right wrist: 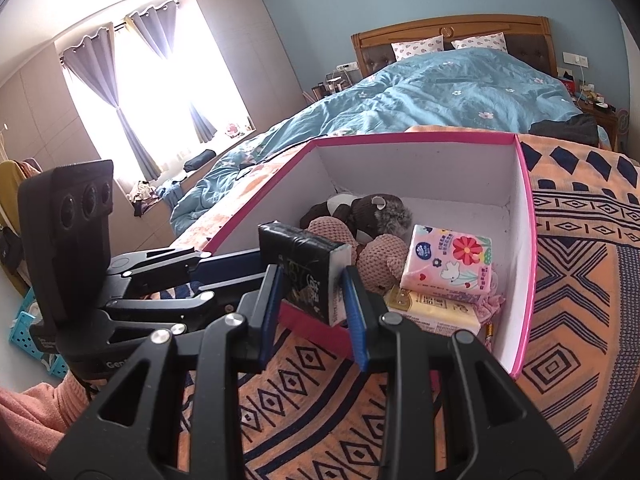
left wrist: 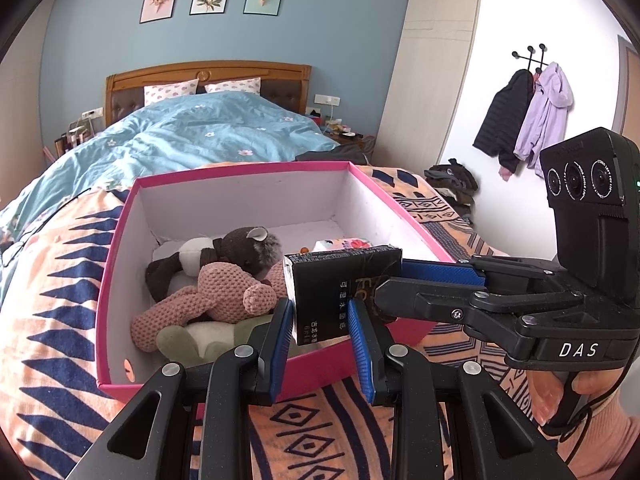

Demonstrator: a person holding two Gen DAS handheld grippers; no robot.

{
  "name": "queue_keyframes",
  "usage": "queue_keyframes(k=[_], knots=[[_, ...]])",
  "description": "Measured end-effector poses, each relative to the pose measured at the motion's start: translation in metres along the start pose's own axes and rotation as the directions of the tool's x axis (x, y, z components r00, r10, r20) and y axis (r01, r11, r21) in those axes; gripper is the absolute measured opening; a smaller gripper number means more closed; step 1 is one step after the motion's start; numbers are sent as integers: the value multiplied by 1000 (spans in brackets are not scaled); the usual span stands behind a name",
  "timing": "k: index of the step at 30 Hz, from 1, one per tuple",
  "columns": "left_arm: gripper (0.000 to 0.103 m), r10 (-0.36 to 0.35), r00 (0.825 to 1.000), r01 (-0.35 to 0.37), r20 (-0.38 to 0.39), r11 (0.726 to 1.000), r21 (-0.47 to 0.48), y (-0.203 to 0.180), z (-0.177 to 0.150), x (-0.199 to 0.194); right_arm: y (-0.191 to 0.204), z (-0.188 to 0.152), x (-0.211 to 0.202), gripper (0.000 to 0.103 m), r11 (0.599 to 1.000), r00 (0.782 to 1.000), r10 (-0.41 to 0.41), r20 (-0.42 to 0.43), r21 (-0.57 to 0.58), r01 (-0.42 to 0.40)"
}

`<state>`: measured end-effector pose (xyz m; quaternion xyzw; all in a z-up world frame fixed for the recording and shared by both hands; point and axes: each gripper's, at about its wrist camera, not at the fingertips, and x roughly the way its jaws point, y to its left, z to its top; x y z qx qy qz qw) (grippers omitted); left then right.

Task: Organize objects
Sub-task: 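Move the black tissue pack over the pink box rim and lower it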

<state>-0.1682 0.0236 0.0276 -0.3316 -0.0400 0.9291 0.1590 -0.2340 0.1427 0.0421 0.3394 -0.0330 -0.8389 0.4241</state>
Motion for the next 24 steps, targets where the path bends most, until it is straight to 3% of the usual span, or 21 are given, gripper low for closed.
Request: queue_keyframes(k=[24], knots=[[28, 19, 999, -19, -29, 1000, -4, 6, 4, 16, -7, 2, 14, 34, 1000, 1000, -7, -22, 25, 7]])
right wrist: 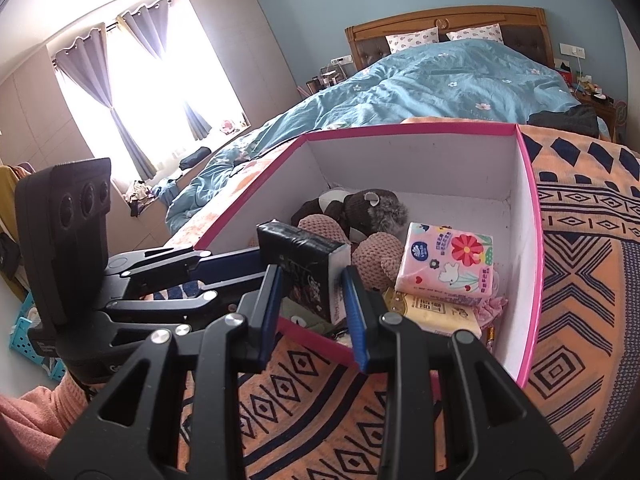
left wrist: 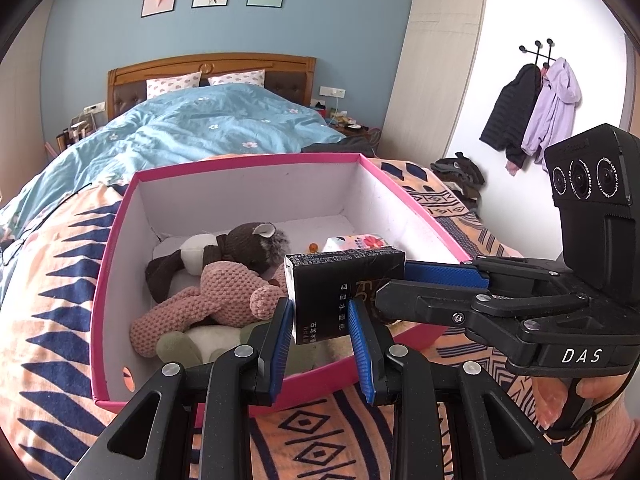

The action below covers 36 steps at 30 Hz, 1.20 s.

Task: Organize objects
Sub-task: 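Move the black tissue pack over the pink box rim and lower it, then release the black tissue pack into the pink box with the right gripper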

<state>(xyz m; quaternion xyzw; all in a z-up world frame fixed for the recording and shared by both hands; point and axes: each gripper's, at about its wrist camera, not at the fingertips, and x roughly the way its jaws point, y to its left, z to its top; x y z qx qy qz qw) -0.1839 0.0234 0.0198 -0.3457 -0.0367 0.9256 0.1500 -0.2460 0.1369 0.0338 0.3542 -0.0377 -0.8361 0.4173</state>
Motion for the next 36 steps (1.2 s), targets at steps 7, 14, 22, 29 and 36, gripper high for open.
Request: queue_keyframes(k=[7, 14, 22, 29, 36], knots=[[28, 3, 1000, -3, -10, 1000, -4, 3, -1, 4, -3, 0, 3, 34, 1000, 1000, 3, -11, 9, -3], [28, 10, 1000, -10, -21, 1000, -9, 5, -2, 9, -4, 0, 8, 34, 1000, 1000, 1, -21, 13, -1], [28, 19, 999, -19, -33, 1000, -11, 7, -4, 13, -7, -1, 15, 34, 1000, 999, 1, -36, 23, -1], [28, 30, 999, -31, -45, 999, -19, 8, -4, 17, -7, -1, 21, 34, 1000, 999, -5, -51, 19, 6], [28, 56, 997, -57, -58, 998, -15, 10, -2, 22, -6, 1, 30, 34, 999, 997, -32, -68, 10, 33]])
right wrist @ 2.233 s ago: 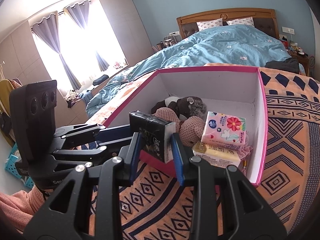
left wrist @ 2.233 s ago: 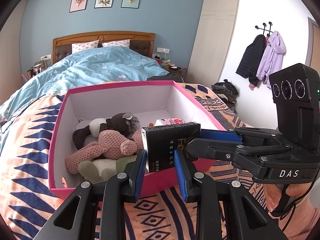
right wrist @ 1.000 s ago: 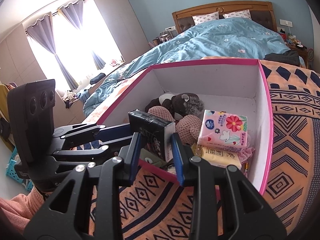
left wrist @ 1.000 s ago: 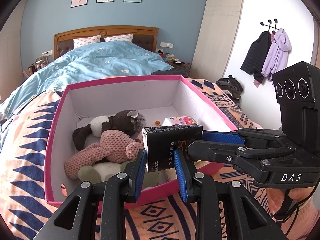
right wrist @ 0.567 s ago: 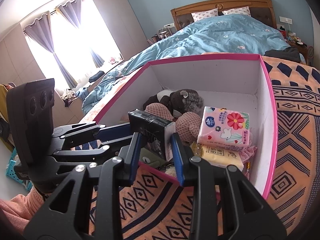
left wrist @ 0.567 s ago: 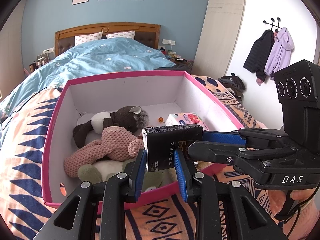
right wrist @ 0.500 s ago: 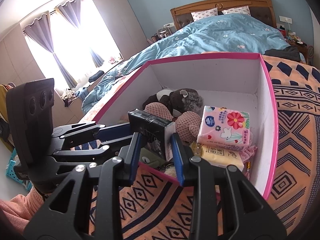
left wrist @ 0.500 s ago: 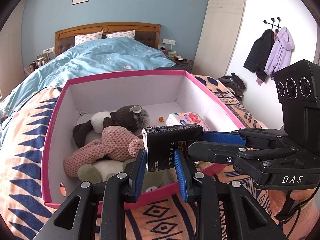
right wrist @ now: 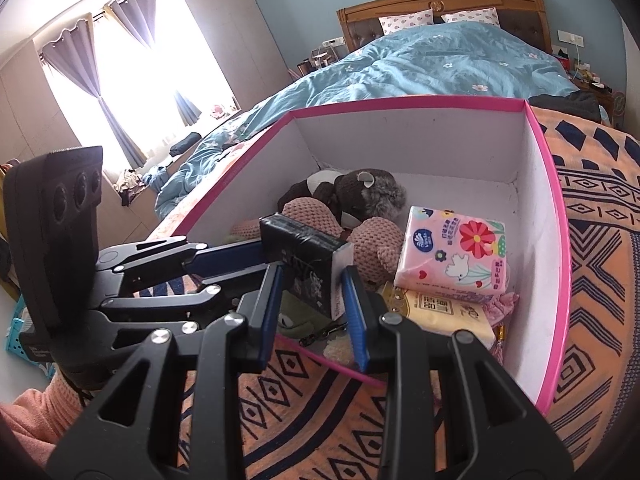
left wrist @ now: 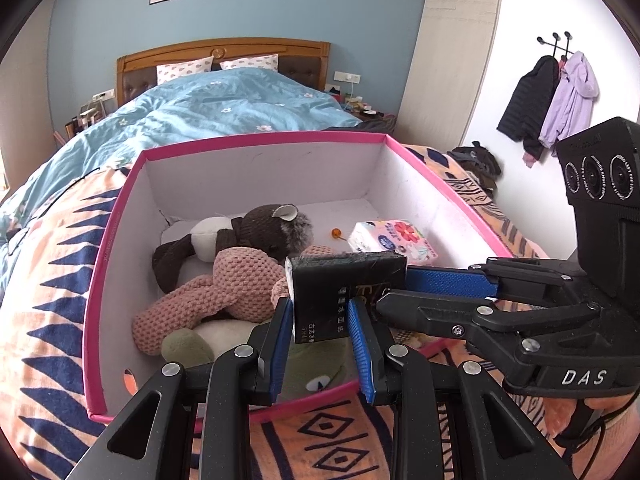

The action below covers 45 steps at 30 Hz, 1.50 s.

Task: Organize objects

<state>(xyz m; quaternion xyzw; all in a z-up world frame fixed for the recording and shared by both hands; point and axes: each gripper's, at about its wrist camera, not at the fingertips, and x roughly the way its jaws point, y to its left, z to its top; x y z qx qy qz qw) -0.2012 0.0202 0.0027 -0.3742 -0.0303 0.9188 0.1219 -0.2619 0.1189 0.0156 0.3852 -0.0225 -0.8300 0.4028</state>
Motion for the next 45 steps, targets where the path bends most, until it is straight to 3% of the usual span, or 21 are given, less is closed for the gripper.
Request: queue_keyframes(k=[13, 19, 21, 22, 24, 26, 30, 32, 37, 45], knots=[[35, 50, 998, -51, 22, 999, 18, -1, 0, -1, -6, 0, 10, 34, 997, 997, -73, -2, 13, 73], [47, 58, 998, -58, 38, 998, 5, 1, -3, -6, -7, -1, 9, 39, 995, 995, -99, 10, 8, 98], [54, 48, 998, -48, 48, 999, -4, 3, -5, -10, -6, -2, 7, 39, 995, 995, -102, 16, 5, 102], [63, 46, 997, -46, 58, 999, -10, 4, -6, -13, -6, -2, 6, 40, 995, 995, -103, 19, 5, 103], [72, 51, 996, -50, 79, 999, -14, 4, -11, -19, -4, -4, 1, 44, 994, 994, -106, 31, 1, 106], [81, 42, 993, -41, 108, 999, -9, 2, -17, -29, 0, -8, -5, 57, 994, 993, -109, 49, -5, 109], [103, 34, 982, -31, 184, 999, -18, -2, -31, -54, 13, -24, -26, 70, 990, 986, -127, 112, -47, 133], [103, 49, 975, -48, 218, 999, -12, -6, -39, -67, 21, -34, -37, 83, 988, 982, -127, 137, -69, 138], [103, 105, 967, -103, 232, 994, -19, -14, -62, -81, 34, -61, -58, 99, 970, 959, -197, 205, -104, 221], [103, 148, 970, -133, 192, 987, -87, -13, -91, -83, 36, -95, -59, 103, 945, 935, -301, 185, -73, 319]])
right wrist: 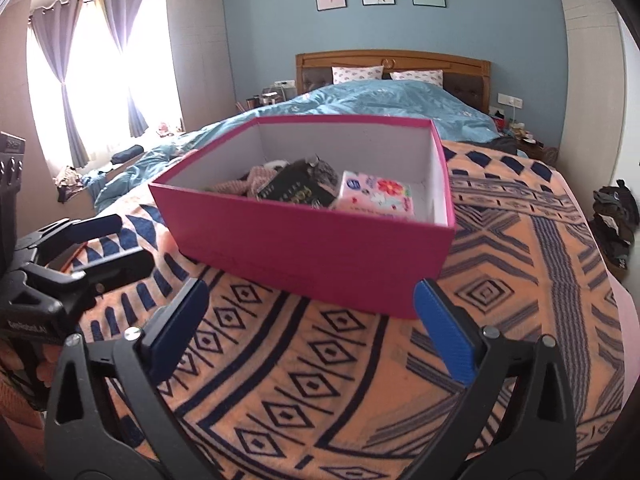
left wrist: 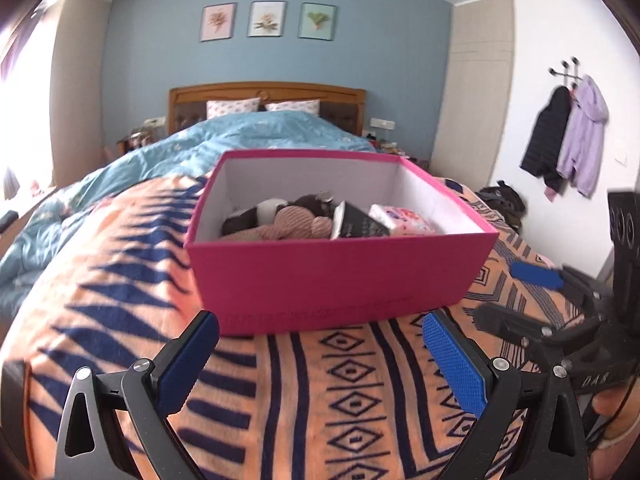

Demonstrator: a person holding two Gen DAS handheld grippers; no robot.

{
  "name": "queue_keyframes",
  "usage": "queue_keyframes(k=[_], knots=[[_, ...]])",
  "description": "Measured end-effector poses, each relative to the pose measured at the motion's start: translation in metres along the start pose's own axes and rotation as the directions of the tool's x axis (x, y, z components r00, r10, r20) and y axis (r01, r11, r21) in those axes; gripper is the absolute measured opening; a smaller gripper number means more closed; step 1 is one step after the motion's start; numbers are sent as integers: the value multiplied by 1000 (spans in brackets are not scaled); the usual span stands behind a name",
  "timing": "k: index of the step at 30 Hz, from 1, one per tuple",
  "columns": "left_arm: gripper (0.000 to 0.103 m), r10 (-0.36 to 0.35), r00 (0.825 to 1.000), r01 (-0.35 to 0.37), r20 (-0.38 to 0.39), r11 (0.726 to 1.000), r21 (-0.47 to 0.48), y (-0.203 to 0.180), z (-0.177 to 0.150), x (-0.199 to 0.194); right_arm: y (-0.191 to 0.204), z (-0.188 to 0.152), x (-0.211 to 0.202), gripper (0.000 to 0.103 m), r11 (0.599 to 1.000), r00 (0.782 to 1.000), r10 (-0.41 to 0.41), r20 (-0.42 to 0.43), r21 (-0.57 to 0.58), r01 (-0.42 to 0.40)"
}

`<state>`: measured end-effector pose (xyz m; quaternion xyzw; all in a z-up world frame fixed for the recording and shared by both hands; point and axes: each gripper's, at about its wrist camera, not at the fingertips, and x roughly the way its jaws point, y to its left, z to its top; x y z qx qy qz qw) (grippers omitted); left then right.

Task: Organize objects

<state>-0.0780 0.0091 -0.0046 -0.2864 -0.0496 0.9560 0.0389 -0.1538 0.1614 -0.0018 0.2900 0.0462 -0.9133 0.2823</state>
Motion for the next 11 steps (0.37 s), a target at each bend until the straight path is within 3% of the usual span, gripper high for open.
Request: queue_keyframes(k=[6, 11], knots=[[103, 65, 998, -65, 27, 998, 0, 4, -11, -8, -4, -20, -1, 103, 999, 999, -6, -35, 45, 8], [103, 65, 998, -65, 24, 998, 5, 3, -19, -12, -7, -28, -3, 103, 998, 999, -9, -41, 68, 12]])
